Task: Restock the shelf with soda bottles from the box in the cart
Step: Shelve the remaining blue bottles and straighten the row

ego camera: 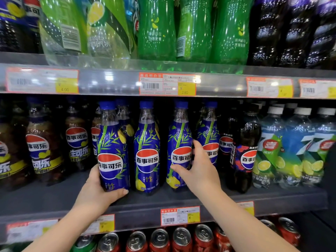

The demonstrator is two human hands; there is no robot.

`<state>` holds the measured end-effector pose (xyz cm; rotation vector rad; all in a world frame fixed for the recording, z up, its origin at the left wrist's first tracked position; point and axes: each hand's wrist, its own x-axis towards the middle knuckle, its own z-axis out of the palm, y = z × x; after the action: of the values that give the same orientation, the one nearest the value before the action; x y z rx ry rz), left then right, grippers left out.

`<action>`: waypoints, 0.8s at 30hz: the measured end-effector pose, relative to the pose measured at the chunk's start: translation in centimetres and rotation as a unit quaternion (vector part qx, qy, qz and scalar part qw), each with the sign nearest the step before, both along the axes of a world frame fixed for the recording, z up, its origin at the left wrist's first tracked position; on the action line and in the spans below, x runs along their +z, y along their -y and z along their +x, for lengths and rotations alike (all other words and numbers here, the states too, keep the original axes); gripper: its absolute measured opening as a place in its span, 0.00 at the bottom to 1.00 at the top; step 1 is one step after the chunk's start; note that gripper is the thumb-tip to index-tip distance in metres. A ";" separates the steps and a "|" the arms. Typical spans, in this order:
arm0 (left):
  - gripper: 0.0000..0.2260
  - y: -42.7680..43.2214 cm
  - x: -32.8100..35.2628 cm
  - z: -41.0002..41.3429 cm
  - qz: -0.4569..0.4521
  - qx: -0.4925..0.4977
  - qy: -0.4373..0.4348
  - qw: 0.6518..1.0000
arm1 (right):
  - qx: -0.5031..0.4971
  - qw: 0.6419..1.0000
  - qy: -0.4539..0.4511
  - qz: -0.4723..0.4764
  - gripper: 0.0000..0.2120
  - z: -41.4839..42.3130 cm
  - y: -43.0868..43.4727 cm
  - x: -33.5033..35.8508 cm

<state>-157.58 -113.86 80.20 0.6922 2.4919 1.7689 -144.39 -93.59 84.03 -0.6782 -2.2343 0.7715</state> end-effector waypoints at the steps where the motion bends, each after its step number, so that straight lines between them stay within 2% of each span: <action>1: 0.40 0.0 0.0 0.0 -0.003 0.001 -0.001 1.000 | 0.001 1.000 -0.003 0.004 0.42 0.1 0.0 0.0; 4: 0.41 0.0 0.1 0.0 -0.007 -0.001 -0.001 1.000 | -0.008 0.999 -0.027 0.017 0.39 0.9 -0.3 -0.1; 7: 0.41 0.0 0.1 0.0 -0.009 0.001 -0.003 1.000 | -0.072 0.994 -0.082 0.014 0.30 2.2 -1.6 -0.1; 9: 0.41 0.0 0.1 0.0 -0.008 0.002 -0.001 1.000 | -0.114 0.991 -0.068 -0.002 0.27 2.7 -2.7 -0.2; 14: 0.40 0.0 -0.1 -0.1 -0.004 0.003 0.005 1.000 | -0.123 0.991 0.018 -0.051 0.38 1.5 -4.3 -1.0; 18: 0.41 0.0 0.0 0.1 -0.006 0.007 0.005 1.000 | -0.111 0.992 0.018 -0.047 0.34 0.7 -5.2 -1.4; 24: 0.38 -0.1 0.8 1.2 0.008 -0.001 0.005 1.000 | -0.115 0.992 0.024 -0.039 0.35 -1.0 -6.2 -1.1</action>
<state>-156.38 -113.76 81.01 0.6845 2.4735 1.7886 -145.37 -87.37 82.88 -0.9822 -2.1287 0.7347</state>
